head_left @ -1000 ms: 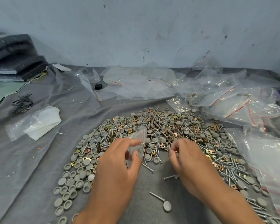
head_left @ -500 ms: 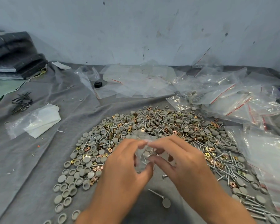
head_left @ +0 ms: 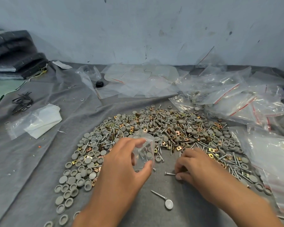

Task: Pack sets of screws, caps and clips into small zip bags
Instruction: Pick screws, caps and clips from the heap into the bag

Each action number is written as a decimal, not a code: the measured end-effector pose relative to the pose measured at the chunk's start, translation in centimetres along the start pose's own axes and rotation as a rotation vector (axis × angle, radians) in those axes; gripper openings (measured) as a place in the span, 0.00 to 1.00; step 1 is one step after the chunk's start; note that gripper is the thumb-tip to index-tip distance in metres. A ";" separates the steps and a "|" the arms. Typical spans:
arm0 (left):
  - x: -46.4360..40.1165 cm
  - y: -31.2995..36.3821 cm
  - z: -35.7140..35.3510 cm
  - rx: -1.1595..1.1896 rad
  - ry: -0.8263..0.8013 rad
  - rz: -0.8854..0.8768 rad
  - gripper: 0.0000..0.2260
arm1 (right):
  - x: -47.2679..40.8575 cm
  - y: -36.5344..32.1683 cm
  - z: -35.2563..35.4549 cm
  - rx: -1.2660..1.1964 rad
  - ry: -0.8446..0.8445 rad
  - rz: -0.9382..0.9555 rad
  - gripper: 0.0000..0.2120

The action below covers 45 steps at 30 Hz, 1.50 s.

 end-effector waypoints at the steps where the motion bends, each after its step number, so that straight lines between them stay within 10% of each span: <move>1: 0.0 -0.1 0.0 0.001 -0.003 0.001 0.20 | 0.0 -0.2 0.1 0.014 0.006 0.002 0.08; 15: 0.0 -0.2 -0.2 -0.012 -0.013 -0.006 0.20 | -1.1 -2.7 -2.1 0.549 0.163 0.090 0.05; 23: 0.0 -0.1 -0.8 -0.019 -0.053 -0.015 0.22 | 0.7 -2.9 2.9 -0.292 0.302 0.030 0.03; 40: 0.3 0.9 -1.8 -0.014 -0.105 -0.080 0.24 | 2.5 -7.8 5.0 -0.110 0.680 0.305 0.10; 45: 0.3 0.7 -1.7 -0.021 -0.095 -0.073 0.21 | 2.4 -6.5 5.2 -0.404 0.672 0.294 0.12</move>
Point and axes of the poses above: each hand's wrist, its own x-axis away from the middle knuckle, its own z-axis out of the back of the hand, y = z × x, the point moved 8 cm from there along -x, towards the middle knuckle, and after that the axes turned 4 degrees about -x, right-handed, at the moved point
